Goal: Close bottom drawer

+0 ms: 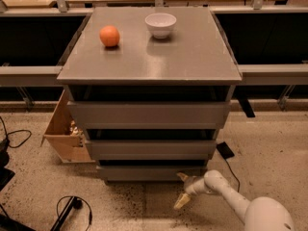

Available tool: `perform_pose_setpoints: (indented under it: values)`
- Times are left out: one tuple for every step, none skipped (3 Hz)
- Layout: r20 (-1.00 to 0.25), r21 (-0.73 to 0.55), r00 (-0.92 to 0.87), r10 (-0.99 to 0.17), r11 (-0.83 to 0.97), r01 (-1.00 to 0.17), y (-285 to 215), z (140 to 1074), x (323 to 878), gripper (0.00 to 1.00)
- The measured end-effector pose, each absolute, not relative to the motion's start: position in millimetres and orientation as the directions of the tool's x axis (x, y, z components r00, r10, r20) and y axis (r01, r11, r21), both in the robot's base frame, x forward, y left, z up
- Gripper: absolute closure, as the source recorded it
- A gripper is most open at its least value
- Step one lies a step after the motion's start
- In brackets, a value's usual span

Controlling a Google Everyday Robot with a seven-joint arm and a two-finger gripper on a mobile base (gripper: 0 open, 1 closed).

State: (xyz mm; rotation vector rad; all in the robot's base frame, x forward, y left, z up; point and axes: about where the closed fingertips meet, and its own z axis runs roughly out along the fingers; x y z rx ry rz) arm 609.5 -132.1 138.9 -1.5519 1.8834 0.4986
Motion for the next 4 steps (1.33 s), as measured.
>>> perform_pose_setpoints:
  values:
    - [-0.682, -0.106, -0.099, -0.725, 0.231, -0.967, -132, 139, 610, 0.00]
    - [-0.682, -0.106, -0.099, -0.725, 0.231, -0.967, -132, 139, 610, 0.19]
    - [-0.663, -0.137, -0.078, -0.745, 0.223, -0.965, -130, 143, 604, 0.42]
    - [-0.544, -0.260, -0.058, -0.837, 0.234, -0.937, -185, 177, 611, 0.65]
